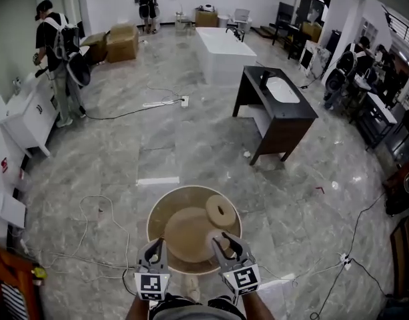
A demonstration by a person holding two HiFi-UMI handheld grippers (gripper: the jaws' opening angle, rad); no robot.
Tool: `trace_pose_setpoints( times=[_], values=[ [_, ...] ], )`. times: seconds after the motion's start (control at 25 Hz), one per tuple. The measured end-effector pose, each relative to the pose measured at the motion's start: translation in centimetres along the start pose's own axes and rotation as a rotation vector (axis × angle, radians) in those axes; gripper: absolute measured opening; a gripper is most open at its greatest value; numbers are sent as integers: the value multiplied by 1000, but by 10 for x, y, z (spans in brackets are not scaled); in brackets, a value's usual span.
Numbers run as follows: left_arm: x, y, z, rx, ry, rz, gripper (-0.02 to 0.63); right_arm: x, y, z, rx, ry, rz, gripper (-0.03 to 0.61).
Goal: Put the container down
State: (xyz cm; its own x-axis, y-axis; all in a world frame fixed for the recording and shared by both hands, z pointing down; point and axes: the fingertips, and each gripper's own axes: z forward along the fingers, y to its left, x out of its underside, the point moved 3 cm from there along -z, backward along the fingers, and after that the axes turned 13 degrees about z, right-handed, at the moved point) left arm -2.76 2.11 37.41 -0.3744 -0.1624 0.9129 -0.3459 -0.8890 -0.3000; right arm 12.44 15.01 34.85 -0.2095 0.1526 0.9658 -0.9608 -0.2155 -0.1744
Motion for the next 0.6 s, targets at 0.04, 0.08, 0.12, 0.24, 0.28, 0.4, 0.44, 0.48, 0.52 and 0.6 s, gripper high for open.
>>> trace_pose_setpoints(
  times=[0.04,0.08,0.12,0.24,0.28,0.4,0.44,0.48,0.52,0.6],
  values=[
    [3,4,0,-10,8,-7,26,0,2,6,-11,5,0,126],
    [7,8,0,-20,16,-16,26,1,3,12,-23,10,0,126],
    [9,12,0,-31,23,-23,26,2,5,17,-34,13,-1,126],
    [13,22,-1,-65,26,-31,26,-3,11,32,-71,16,-14,126],
    [13,26,0,-77,21,-30,26,-3,13,37,-84,19,-21,126],
    [22,33,-2,-110,36,-43,26,4,21,52,-128,32,-37,126],
    [24,36,-2,-121,47,-50,26,6,24,58,-148,37,-39,126],
    [26,39,-2,-136,56,-55,26,9,27,64,-170,46,-41,126],
    [28,42,-2,-152,64,-62,26,12,29,71,-191,59,-42,126],
    [37,46,0,-188,87,-83,26,22,29,85,-235,90,-39,126]
  ],
)
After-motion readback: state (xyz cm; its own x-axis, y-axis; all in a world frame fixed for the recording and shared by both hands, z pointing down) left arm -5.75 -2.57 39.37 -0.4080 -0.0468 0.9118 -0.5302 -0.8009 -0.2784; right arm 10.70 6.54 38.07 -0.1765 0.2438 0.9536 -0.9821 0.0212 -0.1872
